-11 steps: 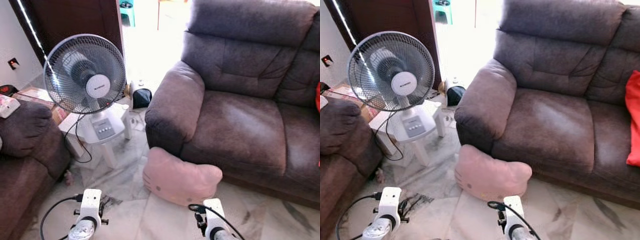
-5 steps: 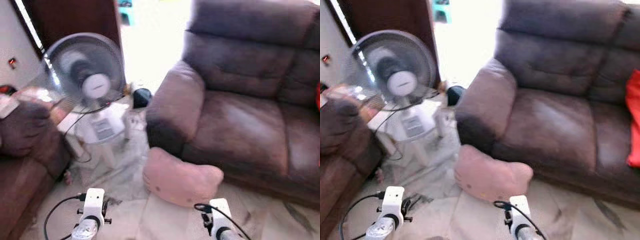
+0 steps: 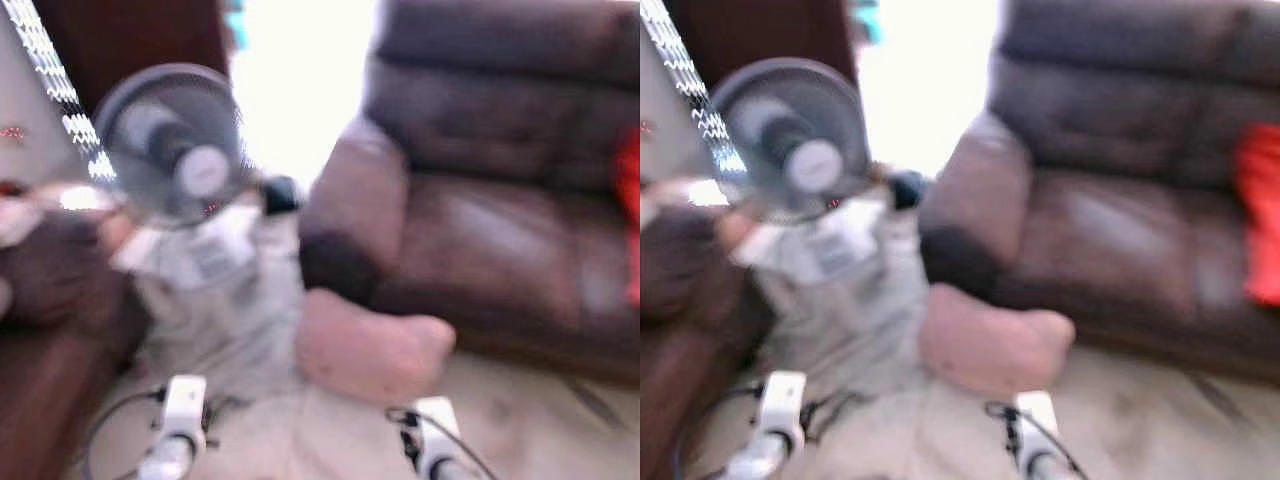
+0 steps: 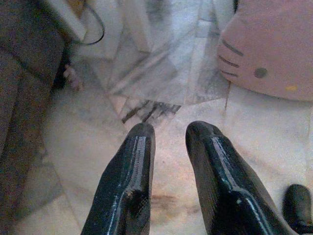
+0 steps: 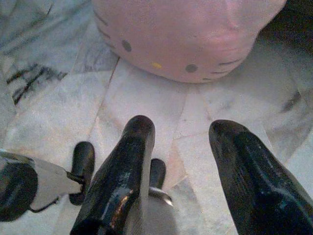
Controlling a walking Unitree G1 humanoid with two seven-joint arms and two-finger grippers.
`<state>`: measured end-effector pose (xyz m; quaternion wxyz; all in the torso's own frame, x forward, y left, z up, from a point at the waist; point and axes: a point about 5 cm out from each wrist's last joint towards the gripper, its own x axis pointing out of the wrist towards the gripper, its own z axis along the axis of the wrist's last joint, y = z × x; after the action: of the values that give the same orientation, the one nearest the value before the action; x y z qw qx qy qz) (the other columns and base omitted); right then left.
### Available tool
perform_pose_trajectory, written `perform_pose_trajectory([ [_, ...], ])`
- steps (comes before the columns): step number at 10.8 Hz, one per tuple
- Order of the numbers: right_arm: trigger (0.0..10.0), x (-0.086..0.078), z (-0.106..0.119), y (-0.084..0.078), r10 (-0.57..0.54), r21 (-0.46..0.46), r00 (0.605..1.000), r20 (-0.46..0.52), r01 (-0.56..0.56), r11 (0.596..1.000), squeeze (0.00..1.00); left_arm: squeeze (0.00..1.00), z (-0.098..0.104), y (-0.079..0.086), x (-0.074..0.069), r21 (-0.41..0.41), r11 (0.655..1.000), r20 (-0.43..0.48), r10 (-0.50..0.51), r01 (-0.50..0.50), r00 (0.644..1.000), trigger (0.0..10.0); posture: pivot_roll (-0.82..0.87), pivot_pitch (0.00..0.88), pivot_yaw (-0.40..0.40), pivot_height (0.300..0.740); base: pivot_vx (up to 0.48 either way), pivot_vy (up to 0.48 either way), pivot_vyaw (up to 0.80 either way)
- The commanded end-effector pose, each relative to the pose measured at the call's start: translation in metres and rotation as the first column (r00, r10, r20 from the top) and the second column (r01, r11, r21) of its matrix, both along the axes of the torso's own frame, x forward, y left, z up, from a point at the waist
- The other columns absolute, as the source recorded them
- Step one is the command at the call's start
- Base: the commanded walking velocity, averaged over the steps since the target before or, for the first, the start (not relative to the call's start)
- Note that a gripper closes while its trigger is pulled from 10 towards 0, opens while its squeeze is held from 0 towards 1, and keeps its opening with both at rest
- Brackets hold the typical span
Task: Move the pillow to the sofa from floor
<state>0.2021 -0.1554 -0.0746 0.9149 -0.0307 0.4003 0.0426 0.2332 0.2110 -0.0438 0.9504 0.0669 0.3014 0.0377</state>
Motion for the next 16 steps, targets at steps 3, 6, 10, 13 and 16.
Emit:
perform_pose_trajectory([
  [3, 10.0, -0.0020, -0.0009, -0.0035, -0.006, -0.006, 1.000, -0.004, 0.006, 1.000, 0.00, 0.00, -0.0004, -0.0043, 0.0004, 0.003, 1.000, 0.000, -0.020, 0.020, 1.000, 10.0, 0.18, 0.154, 0.006, 0.740, 0.183, 0.000, 0.00],
  [6, 10.0, -0.0024, -0.0014, -0.0031, -0.015, -0.001, 1.000, -0.012, 0.015, 1.000, 0.00, 0.00, 0.0006, -0.0068, 0.0021, 0.005, 1.000, 0.008, -0.027, 0.027, 1.000, 10.0, 0.17, 0.151, 0.007, 0.740, 0.314, 0.000, -0.47],
  [10, 10.0, -0.0022, -0.0011, -0.0034, -0.001, -0.010, 1.000, -0.007, 0.001, 1.000, 0.00, 0.00, -0.0012, -0.0081, -0.0003, 0.003, 1.000, 0.001, -0.024, 0.024, 1.000, 10.0, 0.17, 0.157, 0.003, 0.740, 0.322, 0.000, 0.00],
  [13, 10.0, -0.0019, -0.0009, -0.0035, 0.002, -0.013, 1.000, -0.006, -0.002, 1.000, 0.00, 0.00, -0.0030, -0.0082, -0.0022, 0.004, 1.000, -0.013, -0.023, 0.023, 1.000, 10.0, 0.17, 0.161, 0.002, 0.740, 0.322, 0.000, 0.00],
  [16, 10.0, -0.0029, -0.0015, -0.0046, 0.000, -0.013, 1.000, -0.011, -0.001, 1.000, 0.00, 0.00, -0.0035, -0.0085, -0.0025, 0.004, 1.000, -0.018, -0.023, 0.023, 1.000, 10.0, 0.17, 0.162, 0.002, 0.740, 0.322, 0.000, 0.00],
])
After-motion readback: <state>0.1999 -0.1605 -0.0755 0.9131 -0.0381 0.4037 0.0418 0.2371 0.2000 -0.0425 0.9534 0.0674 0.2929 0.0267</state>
